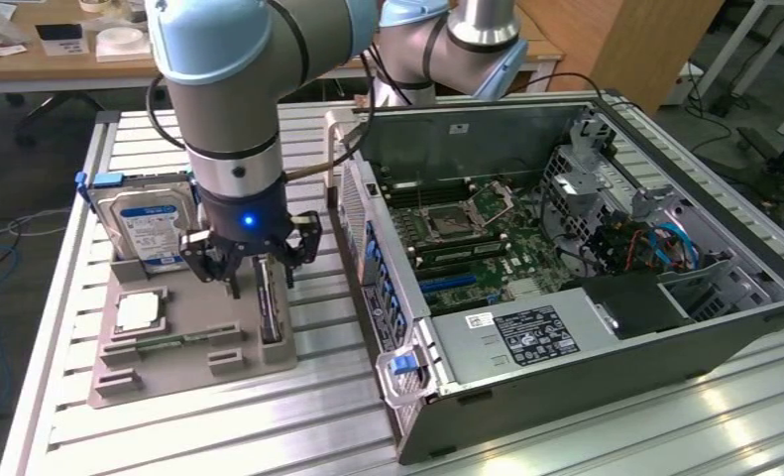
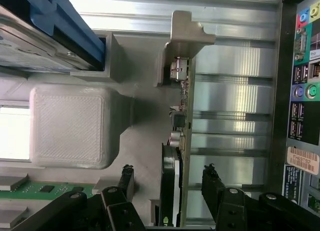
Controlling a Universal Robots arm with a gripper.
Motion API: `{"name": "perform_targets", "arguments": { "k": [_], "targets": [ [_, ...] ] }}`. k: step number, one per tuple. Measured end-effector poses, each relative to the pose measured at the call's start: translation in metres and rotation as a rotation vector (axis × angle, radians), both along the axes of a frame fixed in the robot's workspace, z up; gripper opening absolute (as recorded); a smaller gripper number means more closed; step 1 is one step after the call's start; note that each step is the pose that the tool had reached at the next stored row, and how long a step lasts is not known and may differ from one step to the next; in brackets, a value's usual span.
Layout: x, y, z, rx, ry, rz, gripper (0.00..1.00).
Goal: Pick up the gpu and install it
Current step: 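Pick up the gpu and move the gpu toward the slot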
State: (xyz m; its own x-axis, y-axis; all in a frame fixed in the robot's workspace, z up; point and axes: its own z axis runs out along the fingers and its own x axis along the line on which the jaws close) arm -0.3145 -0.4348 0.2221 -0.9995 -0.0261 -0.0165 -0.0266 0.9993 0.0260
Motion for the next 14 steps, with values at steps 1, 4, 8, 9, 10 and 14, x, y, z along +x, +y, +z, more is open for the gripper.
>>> {"name": "perform_targets", "arguments": {
  "k": [1,4,8,9,10,14],
  "targets": [
    [0.0,0.0,-0.0018,-0.0001,0.0,-0.001,0.66],
    [0.0,0.0011,-0.0073,-0.0003,0.0,-0.008,0.66],
    [0.0,0.0029,-0.0143,-0.0003,0.0,-0.01,0.66],
    [0.0,0.0037,-0.0151,-0.0003,0.0001,-0.01,0.66],
    [0.0,0.0037,-0.0152,-0.0004,0.0002,-0.01,0.66],
    [0.0,0.0038,-0.0152,-0.0003,0.0001,-0.01,0.66]
  ]
}}
